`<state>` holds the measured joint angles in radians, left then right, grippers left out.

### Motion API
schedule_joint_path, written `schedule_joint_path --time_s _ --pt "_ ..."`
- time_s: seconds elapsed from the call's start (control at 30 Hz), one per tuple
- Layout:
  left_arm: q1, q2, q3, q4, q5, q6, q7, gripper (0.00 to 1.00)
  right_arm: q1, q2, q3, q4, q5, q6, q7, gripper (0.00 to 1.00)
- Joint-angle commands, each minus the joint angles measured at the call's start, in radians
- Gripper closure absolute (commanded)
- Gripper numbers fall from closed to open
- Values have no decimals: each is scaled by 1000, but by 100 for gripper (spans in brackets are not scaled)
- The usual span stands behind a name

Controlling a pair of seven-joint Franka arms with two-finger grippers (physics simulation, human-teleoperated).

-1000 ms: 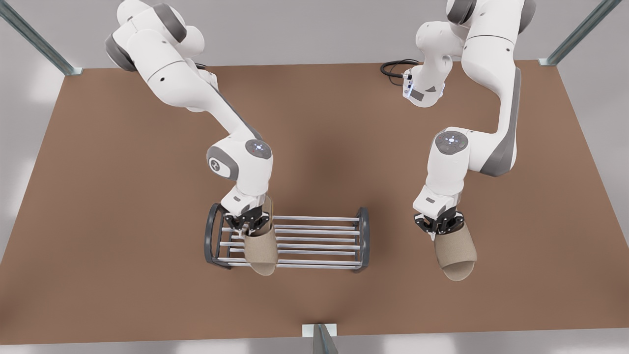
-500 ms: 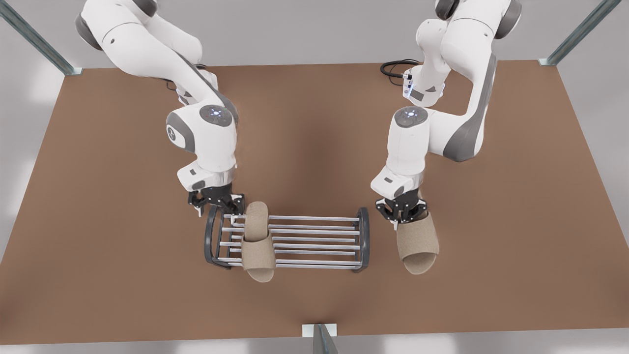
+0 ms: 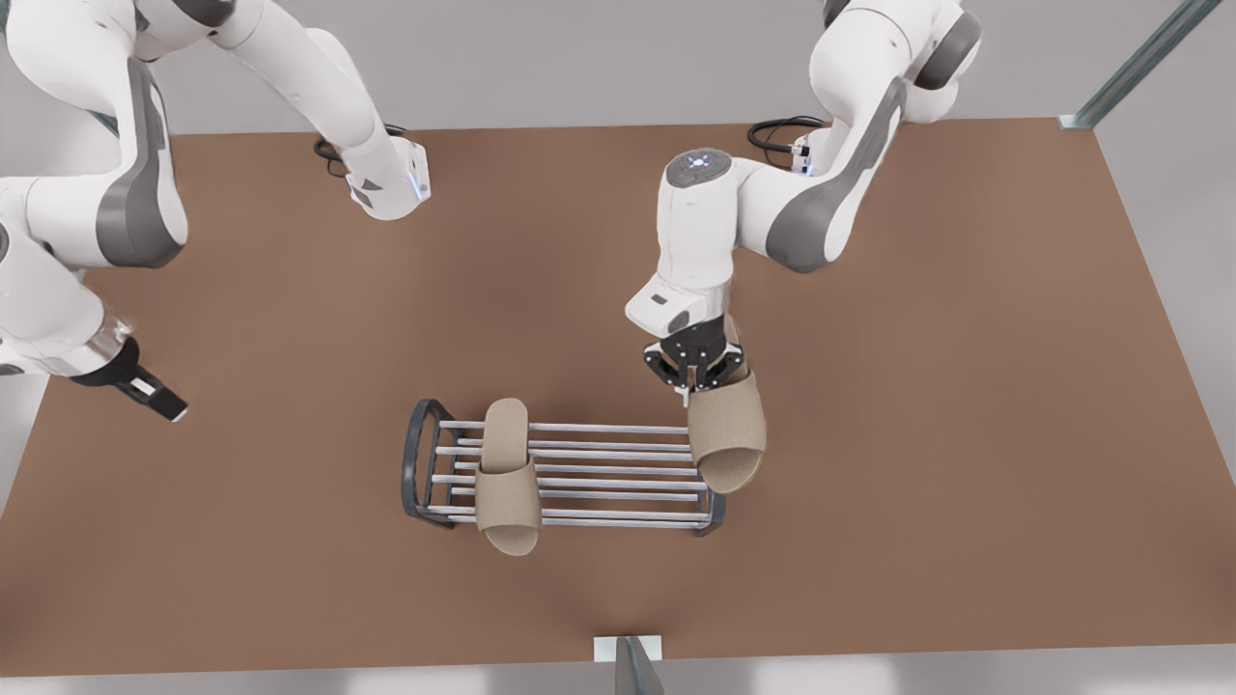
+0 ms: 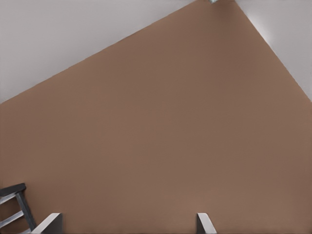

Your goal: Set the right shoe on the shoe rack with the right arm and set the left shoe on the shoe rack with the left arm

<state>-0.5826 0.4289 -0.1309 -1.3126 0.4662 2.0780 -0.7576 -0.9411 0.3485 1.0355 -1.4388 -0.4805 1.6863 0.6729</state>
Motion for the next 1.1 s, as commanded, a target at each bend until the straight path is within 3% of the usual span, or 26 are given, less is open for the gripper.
schedule_joint_path --time_s 0.0,0.03,0.1,0.2,0.6,1.07 --pt "-14 21 1 22 -4 -32 -213 79 384 -127 -492 58 275 -162 -617 0" --pt "-19 33 1 27 -4 -26 -220 79 686 -246 -903 -9 479 -110 -723 0" --pt "-22 93 1 81 45 -18 -249 79 756 -272 -936 -42 494 -60 -713 0" --pt "-48 185 4 184 66 -7 -282 79 757 -255 -917 -19 490 -66 -730 0" --pt "-112 300 7 239 81 129 -351 79 754 -192 -884 15 435 -63 -727 0" --pt "-174 412 94 273 83 275 -356 79 759 -192 -881 15 404 -62 -722 0"
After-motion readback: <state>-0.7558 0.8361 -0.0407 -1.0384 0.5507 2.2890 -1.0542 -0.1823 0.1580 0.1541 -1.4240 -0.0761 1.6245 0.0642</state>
